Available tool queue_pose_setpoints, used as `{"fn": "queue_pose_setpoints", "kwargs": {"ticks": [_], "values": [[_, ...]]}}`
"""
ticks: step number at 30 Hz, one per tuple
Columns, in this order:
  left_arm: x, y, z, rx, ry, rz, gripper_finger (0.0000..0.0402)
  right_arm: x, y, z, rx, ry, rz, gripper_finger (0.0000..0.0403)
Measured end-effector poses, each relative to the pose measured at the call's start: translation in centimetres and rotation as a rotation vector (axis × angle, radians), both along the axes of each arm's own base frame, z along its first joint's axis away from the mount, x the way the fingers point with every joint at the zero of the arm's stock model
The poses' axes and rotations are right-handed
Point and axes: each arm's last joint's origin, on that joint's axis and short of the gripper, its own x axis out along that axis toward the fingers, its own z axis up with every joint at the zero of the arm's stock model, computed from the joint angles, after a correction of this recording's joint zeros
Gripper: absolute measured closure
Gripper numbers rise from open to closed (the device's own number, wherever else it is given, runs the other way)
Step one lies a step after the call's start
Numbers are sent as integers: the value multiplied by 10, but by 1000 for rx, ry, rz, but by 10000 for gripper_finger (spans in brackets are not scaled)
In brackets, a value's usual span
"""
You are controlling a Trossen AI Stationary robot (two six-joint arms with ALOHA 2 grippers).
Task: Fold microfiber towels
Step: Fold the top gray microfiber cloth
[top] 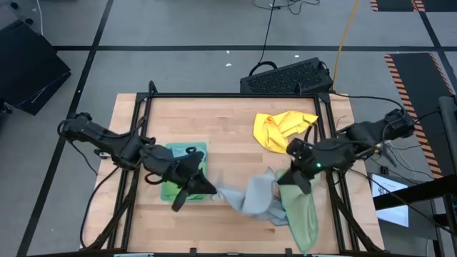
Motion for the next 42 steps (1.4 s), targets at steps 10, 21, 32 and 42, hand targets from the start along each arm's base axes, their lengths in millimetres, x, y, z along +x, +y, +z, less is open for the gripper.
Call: {"fn": "queue_pose_setpoints", "kwargs": {"ticks": [10,21,32,42], "values": [[14,52,-12,267,70,262,399,-8,16,24,50,164,42,403],[23,116,-53,234,211,392,395,-10,-21,10,-377,229,-179,403],[26,120,-74,165,254,459,397,8,-52,-6,-649,224,-170,403],[36,112,-88,85,285,484,295,13,-70,-6,-663,216,-148,403]]}}
